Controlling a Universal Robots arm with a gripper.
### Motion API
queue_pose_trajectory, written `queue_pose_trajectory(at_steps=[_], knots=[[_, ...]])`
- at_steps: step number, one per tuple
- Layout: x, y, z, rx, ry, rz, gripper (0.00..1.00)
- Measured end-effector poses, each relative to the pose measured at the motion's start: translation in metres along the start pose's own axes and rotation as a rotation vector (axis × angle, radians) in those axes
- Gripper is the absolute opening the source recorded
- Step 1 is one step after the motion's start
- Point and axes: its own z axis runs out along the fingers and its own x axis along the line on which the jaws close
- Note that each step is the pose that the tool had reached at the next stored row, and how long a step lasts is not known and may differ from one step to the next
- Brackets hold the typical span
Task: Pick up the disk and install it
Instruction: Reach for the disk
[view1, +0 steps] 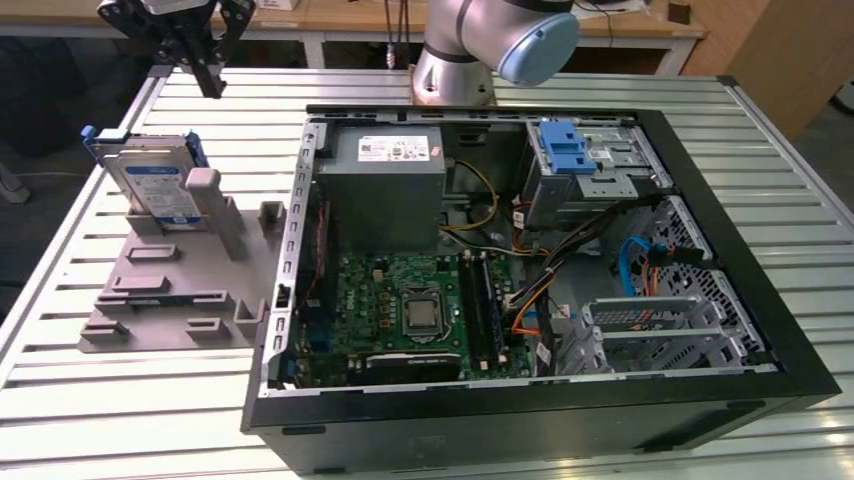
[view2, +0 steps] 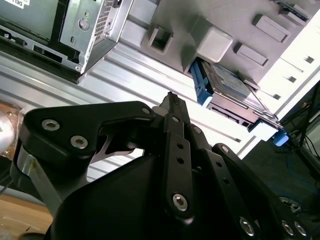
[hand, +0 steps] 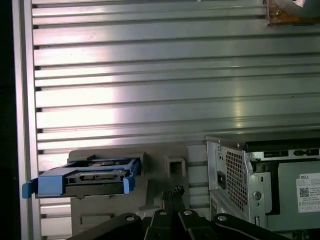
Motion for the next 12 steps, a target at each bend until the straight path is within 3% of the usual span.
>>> queue_pose_trajectory(at_steps=[4,5,8,12], knots=[[0.0070,0.0001,0.0004,0.0000,0.0000,0.000,0.11],[0.0081,0.0001,0.0004,0.0021,-0.0001,0.000,0.11],[0.0101,0.0004,0.0004,0.0196,-0.0014,-0.001,0.11],[0.0146,0.0003,0.0007,0.0215,-0.0004,0.000,0.11]])
